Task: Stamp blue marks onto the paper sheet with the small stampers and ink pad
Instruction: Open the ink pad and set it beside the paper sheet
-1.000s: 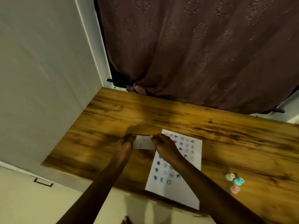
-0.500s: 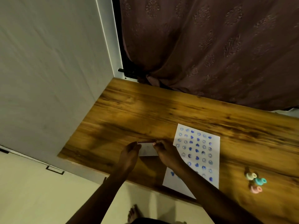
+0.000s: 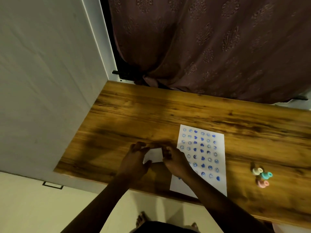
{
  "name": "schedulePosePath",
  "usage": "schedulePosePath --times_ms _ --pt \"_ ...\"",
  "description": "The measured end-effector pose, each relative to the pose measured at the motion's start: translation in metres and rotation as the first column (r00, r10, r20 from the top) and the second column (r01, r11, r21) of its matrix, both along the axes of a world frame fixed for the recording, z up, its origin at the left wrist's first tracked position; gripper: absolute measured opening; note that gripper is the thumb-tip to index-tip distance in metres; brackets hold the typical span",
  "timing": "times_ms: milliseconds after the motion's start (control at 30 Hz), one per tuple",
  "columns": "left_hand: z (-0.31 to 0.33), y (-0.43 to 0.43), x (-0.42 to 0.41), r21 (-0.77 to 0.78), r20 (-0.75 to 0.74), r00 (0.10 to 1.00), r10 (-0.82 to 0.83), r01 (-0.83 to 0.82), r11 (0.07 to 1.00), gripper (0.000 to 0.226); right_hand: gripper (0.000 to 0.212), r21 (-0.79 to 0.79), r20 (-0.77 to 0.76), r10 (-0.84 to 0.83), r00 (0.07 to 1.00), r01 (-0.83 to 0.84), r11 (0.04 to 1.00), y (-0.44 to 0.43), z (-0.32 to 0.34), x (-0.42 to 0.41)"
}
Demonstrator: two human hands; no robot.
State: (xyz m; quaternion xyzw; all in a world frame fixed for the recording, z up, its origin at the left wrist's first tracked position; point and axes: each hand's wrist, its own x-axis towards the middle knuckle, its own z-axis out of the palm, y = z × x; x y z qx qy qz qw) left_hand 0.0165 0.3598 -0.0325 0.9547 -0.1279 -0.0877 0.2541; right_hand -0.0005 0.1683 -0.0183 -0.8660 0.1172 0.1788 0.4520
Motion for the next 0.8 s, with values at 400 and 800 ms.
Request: schedulePosePath --times_ms 400,800 --pt "-0.003 0.001 0.02 0.162 -0.009 0.967 -0.256 0.254 0.954 0.048 0.066 -0.202 0.092 0.109 0.99 -0.089 0.975 0.004 -0.004 -0.008" --pt "0.029 0.007 0.06 0.0 -0.134 0.929 -0.346 0.349 0.937 0.041 0.053 -0.324 0.134 0.087 0.987 -0.04 0.945 0.01 -0.006 -0.002"
